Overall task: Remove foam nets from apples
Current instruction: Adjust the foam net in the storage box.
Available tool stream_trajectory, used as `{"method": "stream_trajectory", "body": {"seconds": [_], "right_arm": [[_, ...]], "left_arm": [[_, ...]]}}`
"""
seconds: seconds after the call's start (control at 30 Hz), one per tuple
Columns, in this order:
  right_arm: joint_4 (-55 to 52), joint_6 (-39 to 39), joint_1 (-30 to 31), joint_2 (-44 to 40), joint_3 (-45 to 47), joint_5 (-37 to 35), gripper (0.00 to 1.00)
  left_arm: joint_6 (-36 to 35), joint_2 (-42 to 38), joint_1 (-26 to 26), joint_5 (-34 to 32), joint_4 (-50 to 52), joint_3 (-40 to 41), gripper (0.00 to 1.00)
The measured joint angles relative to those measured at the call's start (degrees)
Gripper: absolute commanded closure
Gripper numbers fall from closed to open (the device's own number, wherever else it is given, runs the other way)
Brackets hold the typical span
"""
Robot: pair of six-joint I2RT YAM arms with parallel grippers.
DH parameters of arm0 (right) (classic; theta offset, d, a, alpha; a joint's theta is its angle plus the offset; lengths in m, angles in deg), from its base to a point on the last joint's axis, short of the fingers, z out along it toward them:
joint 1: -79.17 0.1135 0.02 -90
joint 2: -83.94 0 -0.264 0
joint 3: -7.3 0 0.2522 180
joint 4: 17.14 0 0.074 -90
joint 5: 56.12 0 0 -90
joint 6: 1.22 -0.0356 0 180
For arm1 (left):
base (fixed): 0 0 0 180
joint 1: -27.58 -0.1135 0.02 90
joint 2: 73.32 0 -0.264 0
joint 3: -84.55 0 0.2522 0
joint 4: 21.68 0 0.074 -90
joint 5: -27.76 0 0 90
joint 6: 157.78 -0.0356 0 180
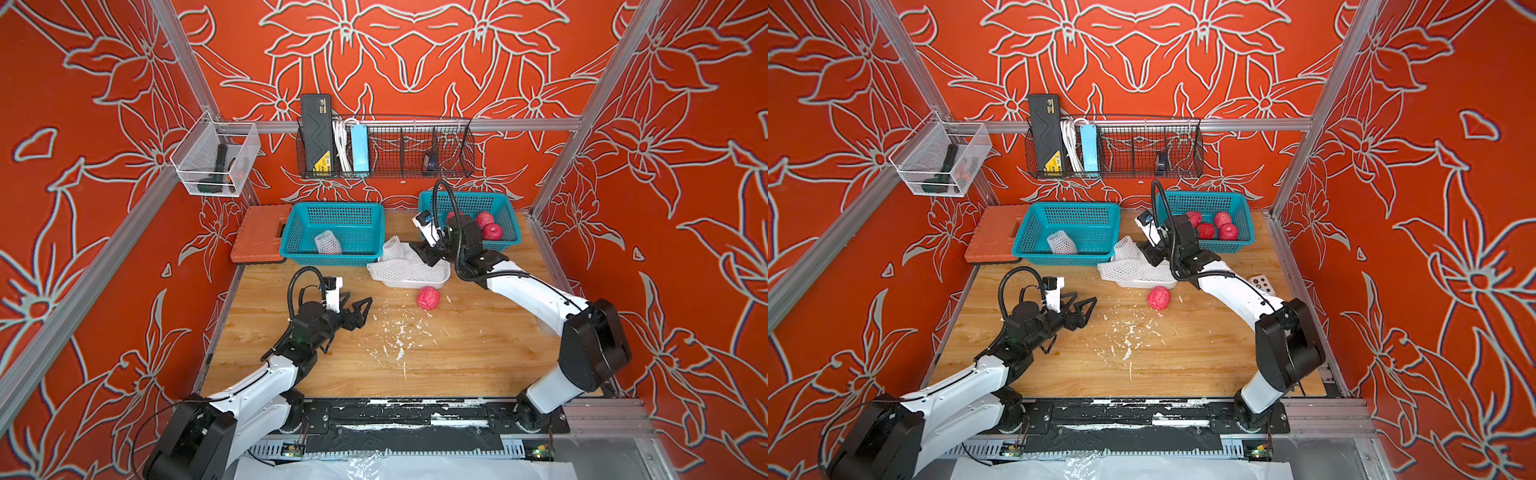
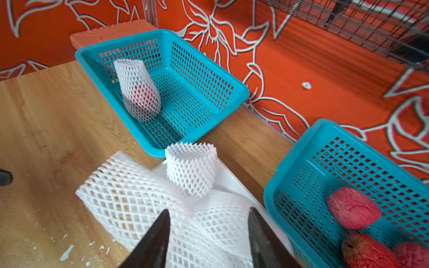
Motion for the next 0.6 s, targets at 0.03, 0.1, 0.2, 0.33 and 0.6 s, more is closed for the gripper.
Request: {"method": "stream_trajectory", "body": {"seconds": [0.03, 0.1, 0.2, 0.33, 0.6], "right_arm": [[-0.2, -0.1, 0.0, 0.5, -0.3, 0.7, 0.47], [-0.4, -0.7, 0.0, 1.5, -0.4, 2.6, 0.50], [-0.7, -2.0, 0.0, 2.1, -0.4, 5.2, 0.54], [-0.9, -4.2, 0.3, 2.5, -0.4, 7.5, 0.60], [-0.3, -8.7, 2.1, 9.2, -0.4, 8.4, 0.67]], "left_arm": [[-0.2, 0.3, 0.0, 0.3, 0.0, -0.2, 0.15], [-0.6, 2.0, 0.0, 1.0, 0.1, -1.4, 0.18], [-0.5, 3.7, 0.2, 2.0, 0.4, -3.6, 0.18], [-0.3, 3.5, 0.2, 2.7, 0.4, -5.7, 0.18], [-0.3, 2.0, 0.3, 2.6, 0.8, -5.2, 0.19]]}}
